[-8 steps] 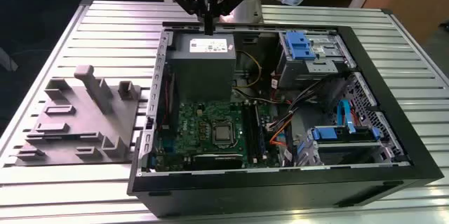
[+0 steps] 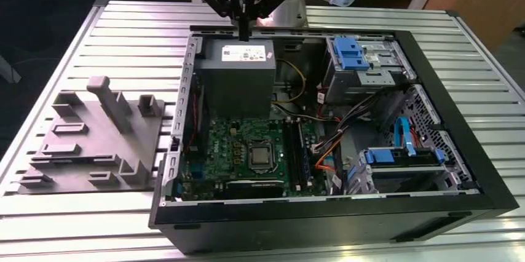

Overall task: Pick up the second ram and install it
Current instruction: 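Reach for the second ram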

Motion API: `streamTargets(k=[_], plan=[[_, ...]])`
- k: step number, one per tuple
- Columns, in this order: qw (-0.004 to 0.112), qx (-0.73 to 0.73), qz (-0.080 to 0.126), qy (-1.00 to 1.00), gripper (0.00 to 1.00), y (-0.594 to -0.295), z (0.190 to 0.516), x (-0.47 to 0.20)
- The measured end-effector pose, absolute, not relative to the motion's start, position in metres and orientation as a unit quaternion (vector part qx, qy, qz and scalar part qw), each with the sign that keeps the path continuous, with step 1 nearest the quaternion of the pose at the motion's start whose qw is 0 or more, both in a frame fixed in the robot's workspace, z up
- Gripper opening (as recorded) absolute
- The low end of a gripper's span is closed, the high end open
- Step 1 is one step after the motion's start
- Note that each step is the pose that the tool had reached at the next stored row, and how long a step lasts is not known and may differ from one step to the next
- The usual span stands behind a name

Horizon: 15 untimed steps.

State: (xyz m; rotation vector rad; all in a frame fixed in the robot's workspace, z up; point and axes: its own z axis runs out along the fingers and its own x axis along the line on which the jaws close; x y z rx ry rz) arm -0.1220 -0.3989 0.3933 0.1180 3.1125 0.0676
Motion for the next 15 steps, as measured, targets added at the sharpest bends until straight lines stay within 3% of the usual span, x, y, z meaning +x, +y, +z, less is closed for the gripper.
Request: streamTargets(k=[15], plan=[[0.013, 0.038, 0.022, 0.999, 0.1, -0.399, 0.392, -0.136]])
